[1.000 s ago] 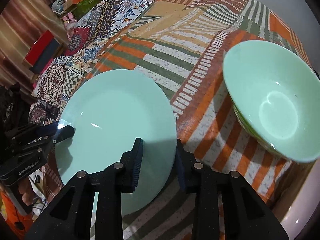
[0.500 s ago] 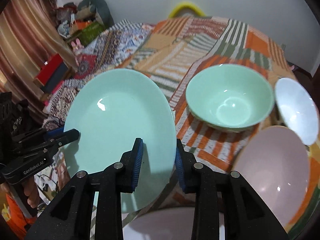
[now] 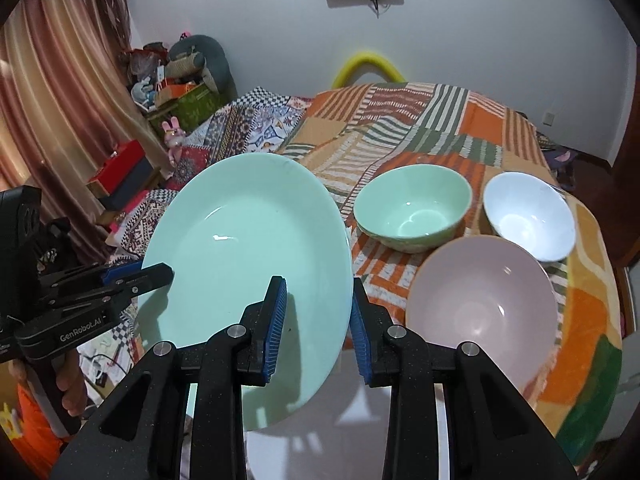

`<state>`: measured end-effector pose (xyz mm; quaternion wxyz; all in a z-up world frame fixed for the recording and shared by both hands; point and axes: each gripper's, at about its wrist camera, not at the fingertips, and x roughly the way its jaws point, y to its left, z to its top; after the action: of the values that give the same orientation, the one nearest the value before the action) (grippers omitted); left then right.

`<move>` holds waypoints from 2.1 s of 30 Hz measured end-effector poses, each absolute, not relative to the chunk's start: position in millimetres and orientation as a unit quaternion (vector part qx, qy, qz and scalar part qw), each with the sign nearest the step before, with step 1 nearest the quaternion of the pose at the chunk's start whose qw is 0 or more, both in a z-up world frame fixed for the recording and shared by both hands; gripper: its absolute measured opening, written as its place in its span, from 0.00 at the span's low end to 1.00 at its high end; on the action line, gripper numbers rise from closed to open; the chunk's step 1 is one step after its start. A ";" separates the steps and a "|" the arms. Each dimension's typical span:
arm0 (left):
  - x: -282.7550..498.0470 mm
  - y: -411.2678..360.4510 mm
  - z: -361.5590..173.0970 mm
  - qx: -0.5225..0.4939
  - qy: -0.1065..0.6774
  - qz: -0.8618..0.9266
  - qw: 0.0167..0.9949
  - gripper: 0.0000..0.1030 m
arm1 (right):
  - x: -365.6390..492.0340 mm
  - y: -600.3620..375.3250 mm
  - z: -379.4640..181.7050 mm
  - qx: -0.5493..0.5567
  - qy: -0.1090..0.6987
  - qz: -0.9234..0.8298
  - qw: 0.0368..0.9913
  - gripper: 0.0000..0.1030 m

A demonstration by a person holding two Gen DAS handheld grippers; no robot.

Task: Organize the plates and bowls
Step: 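Lift the mint-green plate with both tools off the bedspread, then carry the mint-green plate with both tools and lower it onto the white plate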

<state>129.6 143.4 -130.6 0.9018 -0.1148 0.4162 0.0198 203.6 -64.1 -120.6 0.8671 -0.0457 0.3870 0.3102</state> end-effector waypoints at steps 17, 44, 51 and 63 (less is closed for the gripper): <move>94.2 90.0 -123.1 -0.082 0.417 0.000 0.905 0.23 | 162.0 -115.6 -128.6 -0.007 0.388 0.291 0.874 0.27; 95.9 55.3 -185.7 -0.072 0.504 -0.021 0.860 0.23 | 135.1 -149.1 -182.3 0.034 0.452 0.255 0.854 0.27; 103.3 49.0 -203.1 -0.066 0.527 -0.024 0.847 0.23 | 138.4 -155.5 -196.2 0.044 0.473 0.249 0.844 0.27; 122.2 41.7 -226.1 -0.061 0.553 -0.028 0.830 0.23 | 145.4 -163.9 -212.1 0.055 0.499 0.238 0.831 0.27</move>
<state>122.2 41.7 -226.1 0.8302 -0.0612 0.5533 -0.0282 145.4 -163.9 -212.1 0.8311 0.0548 0.4994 0.2385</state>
